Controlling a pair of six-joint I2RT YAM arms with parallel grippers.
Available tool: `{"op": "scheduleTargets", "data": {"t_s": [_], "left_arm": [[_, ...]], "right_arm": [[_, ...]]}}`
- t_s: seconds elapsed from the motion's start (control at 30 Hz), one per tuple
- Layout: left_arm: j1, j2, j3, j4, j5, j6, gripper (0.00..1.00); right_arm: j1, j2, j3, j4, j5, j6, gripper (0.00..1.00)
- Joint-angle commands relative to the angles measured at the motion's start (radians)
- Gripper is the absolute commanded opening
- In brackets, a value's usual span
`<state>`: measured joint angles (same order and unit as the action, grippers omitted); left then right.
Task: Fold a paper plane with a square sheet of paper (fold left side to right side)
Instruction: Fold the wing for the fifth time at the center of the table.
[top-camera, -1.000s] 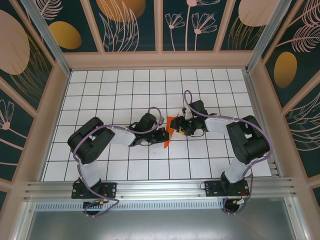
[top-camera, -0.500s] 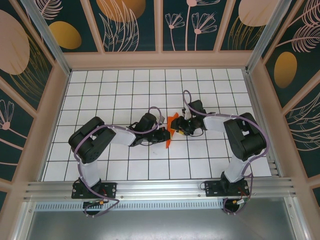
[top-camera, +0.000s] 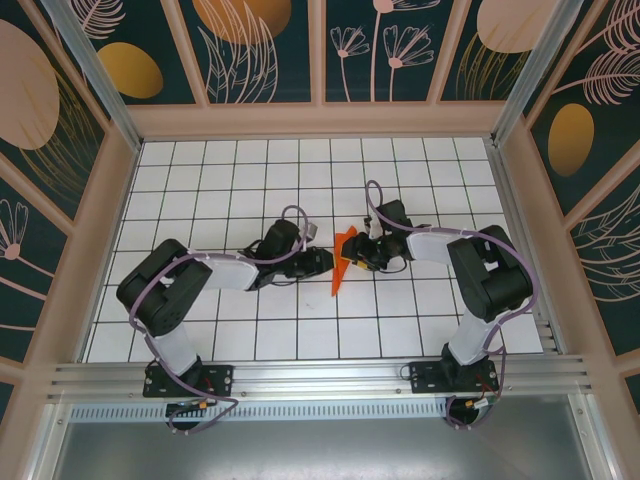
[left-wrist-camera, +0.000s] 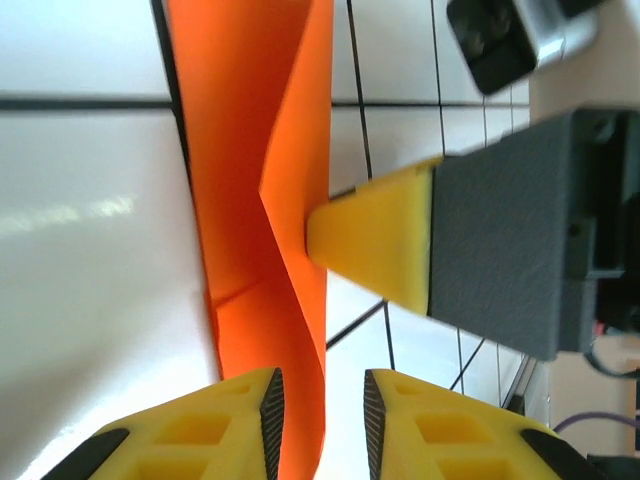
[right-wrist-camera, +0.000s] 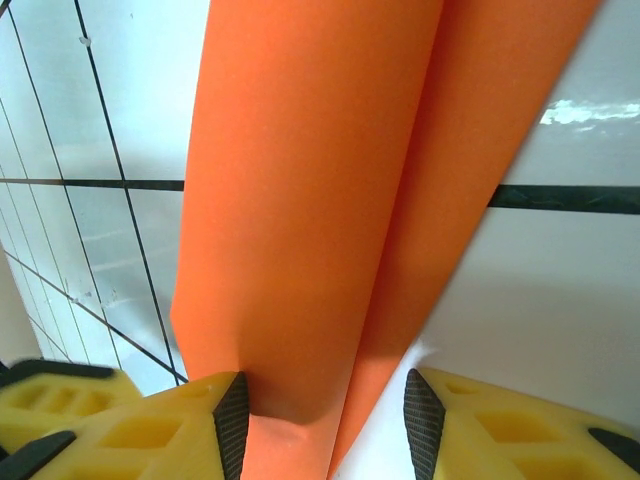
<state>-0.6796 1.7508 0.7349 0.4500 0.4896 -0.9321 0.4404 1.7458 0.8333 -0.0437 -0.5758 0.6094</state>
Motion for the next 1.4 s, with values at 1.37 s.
{"op": "scheduleTargets", "data": {"t_s": [1.37], "left_arm": [[0.067,0.326,0.399,-0.187,0.094,0.224,0.0]], "right_arm": [[-0.051,-0.093,-0.015,-0.049,0.047,-0.064,0.49]]}}
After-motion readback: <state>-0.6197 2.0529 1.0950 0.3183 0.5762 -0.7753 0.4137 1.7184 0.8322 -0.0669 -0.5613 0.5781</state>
